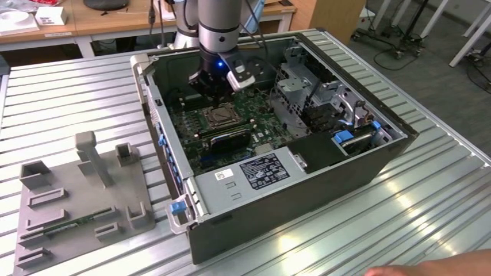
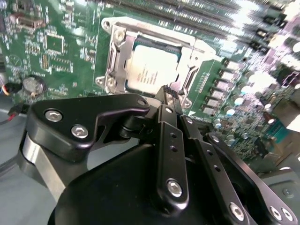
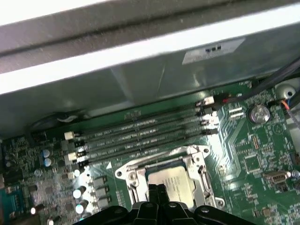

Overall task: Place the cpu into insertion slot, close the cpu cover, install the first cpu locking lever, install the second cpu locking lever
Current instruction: 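Install the first cpu locking lever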

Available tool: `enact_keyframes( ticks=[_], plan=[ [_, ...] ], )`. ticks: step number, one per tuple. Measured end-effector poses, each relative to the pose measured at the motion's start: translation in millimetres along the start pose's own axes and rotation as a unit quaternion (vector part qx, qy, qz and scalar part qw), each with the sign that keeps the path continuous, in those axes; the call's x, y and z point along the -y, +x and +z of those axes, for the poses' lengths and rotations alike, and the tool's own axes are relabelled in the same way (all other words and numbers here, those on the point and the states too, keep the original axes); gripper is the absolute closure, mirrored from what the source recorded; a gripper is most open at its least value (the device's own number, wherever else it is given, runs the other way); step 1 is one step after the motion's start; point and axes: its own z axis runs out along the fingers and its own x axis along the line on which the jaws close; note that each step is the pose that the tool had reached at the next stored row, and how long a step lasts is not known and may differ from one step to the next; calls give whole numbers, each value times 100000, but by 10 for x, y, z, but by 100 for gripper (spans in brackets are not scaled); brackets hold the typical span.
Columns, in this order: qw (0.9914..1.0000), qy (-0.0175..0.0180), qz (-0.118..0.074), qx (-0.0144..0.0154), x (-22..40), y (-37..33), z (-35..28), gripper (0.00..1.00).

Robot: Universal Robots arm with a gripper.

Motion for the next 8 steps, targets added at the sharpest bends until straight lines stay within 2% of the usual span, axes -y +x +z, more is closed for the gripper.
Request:
enact_keyframes(
  ticks=[3,4,6,8],
  plan=[
    [99980,1991,-47,-330,-4,-15,1,89],
    [99972,2299,-163,-435,-4,-18,3,89],
    [99967,2385,-746,-567,-5,-21,8,89],
    [99946,2394,-2127,-672,-4,-20,11,89]
  ],
)
